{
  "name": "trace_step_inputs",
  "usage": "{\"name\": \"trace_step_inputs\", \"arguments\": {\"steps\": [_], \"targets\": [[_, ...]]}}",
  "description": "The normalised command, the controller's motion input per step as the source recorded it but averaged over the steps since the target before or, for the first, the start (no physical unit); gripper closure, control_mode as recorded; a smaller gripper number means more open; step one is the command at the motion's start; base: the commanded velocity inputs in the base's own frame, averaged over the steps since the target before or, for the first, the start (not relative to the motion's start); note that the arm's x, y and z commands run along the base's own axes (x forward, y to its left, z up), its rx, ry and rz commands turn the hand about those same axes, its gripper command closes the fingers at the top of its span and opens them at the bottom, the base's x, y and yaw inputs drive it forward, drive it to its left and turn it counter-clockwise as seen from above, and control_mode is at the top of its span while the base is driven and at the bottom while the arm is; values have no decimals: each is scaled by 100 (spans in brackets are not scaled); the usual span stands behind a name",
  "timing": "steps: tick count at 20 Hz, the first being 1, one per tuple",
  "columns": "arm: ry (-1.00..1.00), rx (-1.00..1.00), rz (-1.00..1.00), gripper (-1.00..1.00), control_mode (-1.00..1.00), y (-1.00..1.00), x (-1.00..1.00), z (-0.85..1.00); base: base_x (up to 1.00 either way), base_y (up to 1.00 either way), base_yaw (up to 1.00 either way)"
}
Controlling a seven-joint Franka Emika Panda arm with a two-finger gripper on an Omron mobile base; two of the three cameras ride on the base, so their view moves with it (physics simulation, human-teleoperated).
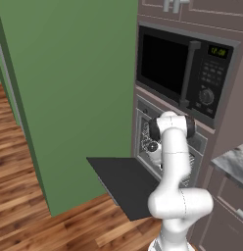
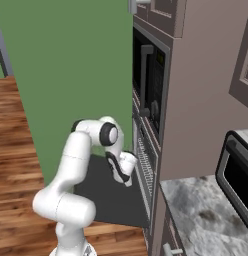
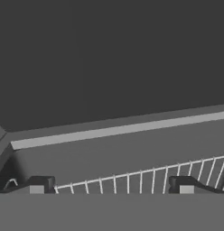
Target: Place the fish on the bottom rack of the oven, and slide the tray back inside. Close the oven door.
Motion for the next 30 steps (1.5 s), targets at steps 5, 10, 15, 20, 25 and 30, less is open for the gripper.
{"name": "trace_step_inputs", "arguments": {"steps": [5,10,15,20,25,30], "targets": [[-15,-17,0,-100,-100,100,-64,40,0,0,0],[-27,-12,0,-100,-100,85,-54,76,0,0,0],[-20,-3,0,-100,-100,49,-33,99,0,0,0],[-3,0,0,-100,-100,29,-4,100,0,0,0],[1,0,0,-100,-100,32,0,100,0,0,0],[2,0,0,-100,-100,32,-1,100,0,0,0]]}}
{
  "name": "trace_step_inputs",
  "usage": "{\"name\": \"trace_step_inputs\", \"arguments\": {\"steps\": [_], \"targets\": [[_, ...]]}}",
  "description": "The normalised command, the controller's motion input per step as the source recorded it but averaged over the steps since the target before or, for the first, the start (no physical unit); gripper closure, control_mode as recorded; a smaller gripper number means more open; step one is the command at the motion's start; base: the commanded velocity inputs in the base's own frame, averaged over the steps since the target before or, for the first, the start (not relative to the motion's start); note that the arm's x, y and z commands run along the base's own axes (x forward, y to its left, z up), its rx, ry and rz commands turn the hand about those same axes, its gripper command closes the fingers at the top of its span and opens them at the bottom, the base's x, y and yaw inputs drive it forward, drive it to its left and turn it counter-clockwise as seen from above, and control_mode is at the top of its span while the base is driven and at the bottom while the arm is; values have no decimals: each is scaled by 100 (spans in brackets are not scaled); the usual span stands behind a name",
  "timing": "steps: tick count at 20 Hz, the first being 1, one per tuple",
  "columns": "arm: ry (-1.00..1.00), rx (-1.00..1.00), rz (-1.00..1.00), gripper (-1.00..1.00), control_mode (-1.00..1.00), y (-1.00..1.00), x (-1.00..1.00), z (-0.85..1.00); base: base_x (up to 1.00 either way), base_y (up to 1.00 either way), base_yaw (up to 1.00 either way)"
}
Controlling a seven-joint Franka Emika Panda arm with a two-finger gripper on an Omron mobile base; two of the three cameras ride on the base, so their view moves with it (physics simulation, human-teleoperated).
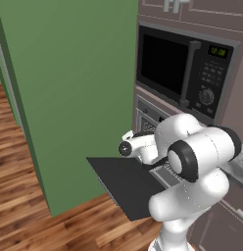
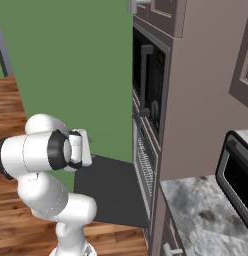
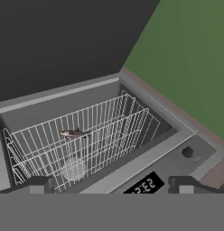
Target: Place the fish on the bottom rack of the oven, and slide the tray back inside. Close the oven door.
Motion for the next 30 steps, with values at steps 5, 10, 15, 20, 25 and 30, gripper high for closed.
{"name": "trace_step_inputs", "arguments": {"steps": [5,10,15,20,25,30], "targets": [[0,-6,-3,-100,-100,62,-53,71,0,0,0],[0,-12,-8,-100,-100,95,-89,13,0,0,0],[-2,-17,-9,-100,-100,100,-88,0,0,0,0],[0,-18,-13,-100,-100,100,-42,0,0,0,0],[0,-22,-13,-100,-100,100,4,-37,0,0,0],[0,-24,-12,-100,-100,96,2,-68,0,0,0]]}}
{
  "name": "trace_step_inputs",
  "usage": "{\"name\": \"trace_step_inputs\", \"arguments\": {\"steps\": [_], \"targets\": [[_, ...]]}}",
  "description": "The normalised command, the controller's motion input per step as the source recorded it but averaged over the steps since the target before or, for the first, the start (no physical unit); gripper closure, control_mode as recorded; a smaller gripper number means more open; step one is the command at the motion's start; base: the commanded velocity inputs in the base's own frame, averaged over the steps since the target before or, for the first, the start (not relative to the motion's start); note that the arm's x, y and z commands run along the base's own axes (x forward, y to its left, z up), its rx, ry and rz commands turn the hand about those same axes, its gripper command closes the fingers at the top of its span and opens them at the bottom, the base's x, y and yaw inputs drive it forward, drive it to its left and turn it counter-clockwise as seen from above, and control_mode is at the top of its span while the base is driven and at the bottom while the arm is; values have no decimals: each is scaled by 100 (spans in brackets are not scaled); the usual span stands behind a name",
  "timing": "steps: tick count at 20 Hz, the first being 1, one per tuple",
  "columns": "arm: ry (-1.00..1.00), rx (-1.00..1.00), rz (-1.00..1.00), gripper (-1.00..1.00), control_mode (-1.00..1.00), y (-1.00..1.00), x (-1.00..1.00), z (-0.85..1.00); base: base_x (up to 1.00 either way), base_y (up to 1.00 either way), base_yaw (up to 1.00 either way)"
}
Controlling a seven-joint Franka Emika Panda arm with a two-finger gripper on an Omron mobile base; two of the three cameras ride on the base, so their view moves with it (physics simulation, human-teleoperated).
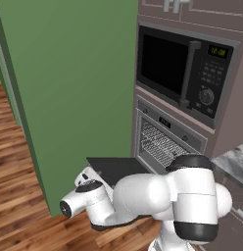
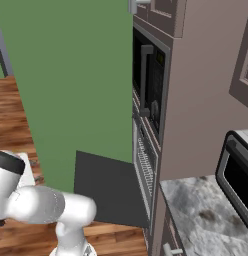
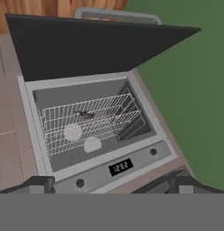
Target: Place the fish on the bottom rack of the oven, and slide the tray back inside. Close the oven door.
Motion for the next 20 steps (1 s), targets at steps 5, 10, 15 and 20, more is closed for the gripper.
{"name": "trace_step_inputs", "arguments": {"steps": [5,10,15,20], "targets": [[0,-22,-14,-100,-100,76,0,-63,0,0,0],[0,-16,-21,-100,-100,34,1,-49,0,0,0],[0,-12,-23,-100,-100,3,16,-37,0,0,0],[3,-6,-22,-100,-100,-9,23,-14,0,0,0]]}}
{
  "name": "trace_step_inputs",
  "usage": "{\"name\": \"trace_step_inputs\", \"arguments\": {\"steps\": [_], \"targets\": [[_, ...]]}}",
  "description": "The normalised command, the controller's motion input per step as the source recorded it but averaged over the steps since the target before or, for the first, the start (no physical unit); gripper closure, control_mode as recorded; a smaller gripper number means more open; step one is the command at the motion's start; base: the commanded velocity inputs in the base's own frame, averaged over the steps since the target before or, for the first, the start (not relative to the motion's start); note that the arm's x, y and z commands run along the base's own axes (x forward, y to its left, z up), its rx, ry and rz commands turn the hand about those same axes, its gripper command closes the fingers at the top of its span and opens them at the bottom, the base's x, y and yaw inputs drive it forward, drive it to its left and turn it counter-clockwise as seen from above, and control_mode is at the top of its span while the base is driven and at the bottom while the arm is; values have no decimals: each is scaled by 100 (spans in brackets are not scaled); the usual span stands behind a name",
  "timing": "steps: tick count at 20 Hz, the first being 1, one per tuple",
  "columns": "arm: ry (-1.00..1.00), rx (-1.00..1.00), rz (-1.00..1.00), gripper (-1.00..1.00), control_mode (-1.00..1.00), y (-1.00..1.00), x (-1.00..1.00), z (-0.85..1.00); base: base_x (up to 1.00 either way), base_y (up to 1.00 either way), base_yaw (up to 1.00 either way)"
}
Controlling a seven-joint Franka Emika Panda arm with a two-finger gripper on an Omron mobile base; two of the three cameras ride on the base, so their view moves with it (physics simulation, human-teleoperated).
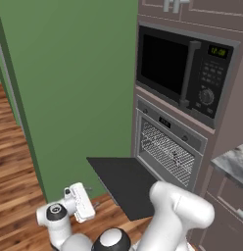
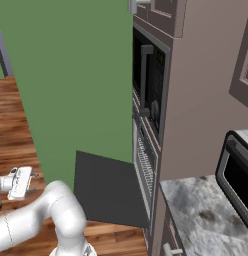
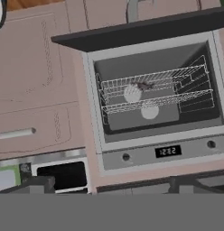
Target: Place the fish on the bottom rack of the oven, and slide the tray back inside. Close the oven door.
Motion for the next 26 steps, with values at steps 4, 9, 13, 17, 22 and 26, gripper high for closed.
{"name": "trace_step_inputs", "arguments": {"steps": [4,9,13,17,22,26], "targets": [[4,0,-14,-100,-100,-20,2,0,0,0,0],[1,0,-3,-100,-100,-5,0,-7,0,0,0],[-1,0,6,-100,-100,-11,-6,-18,0,0,0],[-9,0,17,-100,-100,-6,-22,-38,0,0,0],[-4,0,22,-100,-100,-21,0,-46,0,0,0],[-11,0,10,-100,-100,-7,32,-73,0,0,0]]}}
